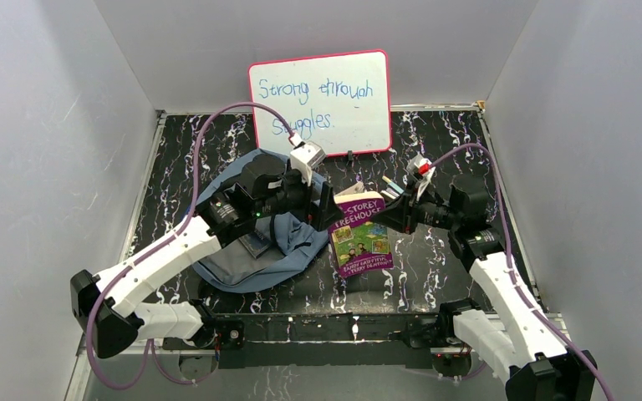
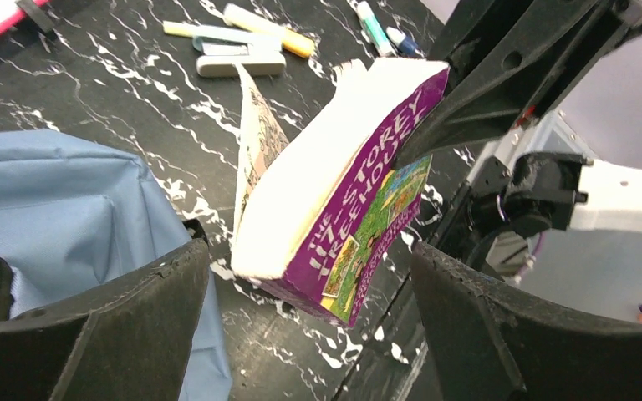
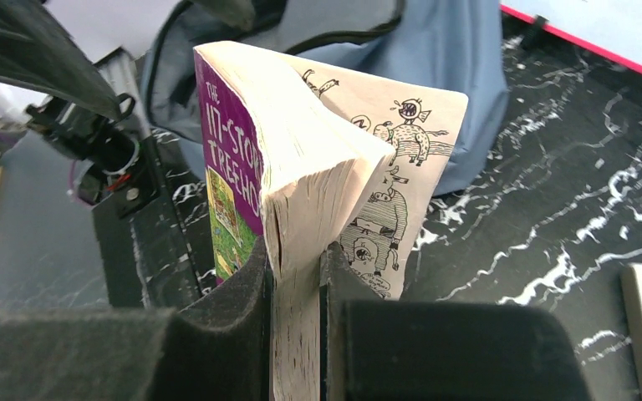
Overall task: Pack the student bag
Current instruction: Pick up the book from the center of the board.
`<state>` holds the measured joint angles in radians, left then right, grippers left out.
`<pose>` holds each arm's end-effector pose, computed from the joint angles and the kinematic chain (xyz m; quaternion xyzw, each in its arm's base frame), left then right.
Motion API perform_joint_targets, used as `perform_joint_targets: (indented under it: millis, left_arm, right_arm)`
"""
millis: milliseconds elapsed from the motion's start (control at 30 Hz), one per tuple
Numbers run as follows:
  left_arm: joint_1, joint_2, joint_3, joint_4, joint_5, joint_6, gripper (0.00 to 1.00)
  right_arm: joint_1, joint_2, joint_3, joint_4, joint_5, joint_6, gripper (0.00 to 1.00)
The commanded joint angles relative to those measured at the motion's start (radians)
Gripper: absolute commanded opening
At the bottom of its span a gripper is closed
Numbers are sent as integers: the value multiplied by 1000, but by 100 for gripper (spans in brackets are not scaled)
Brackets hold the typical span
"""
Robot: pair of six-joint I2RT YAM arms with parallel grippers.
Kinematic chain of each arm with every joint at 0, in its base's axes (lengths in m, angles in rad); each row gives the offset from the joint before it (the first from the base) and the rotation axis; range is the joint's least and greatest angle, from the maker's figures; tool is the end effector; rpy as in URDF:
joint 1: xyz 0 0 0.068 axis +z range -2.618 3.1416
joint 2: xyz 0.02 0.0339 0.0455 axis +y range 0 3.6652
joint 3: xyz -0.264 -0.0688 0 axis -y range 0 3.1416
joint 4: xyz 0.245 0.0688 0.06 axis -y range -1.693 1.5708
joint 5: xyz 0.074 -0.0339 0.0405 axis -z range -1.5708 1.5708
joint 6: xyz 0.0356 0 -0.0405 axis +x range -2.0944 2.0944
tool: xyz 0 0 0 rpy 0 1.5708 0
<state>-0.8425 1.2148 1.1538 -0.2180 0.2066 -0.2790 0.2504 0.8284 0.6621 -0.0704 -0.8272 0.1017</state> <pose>0.1815 -0.2144 0.3759 0.2805 0.7457 -0.3881 0.4632 0.1761 0.0721 0.3036 -0.3014 0.6989 0.4101 0.5024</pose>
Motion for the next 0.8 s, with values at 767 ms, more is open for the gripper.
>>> perform_joint_targets:
  millis: [767]
  left_arm:
    - [3, 166, 159, -116, 412, 0, 48]
  right_arm:
    - [7, 1, 161, 148, -293, -84, 0]
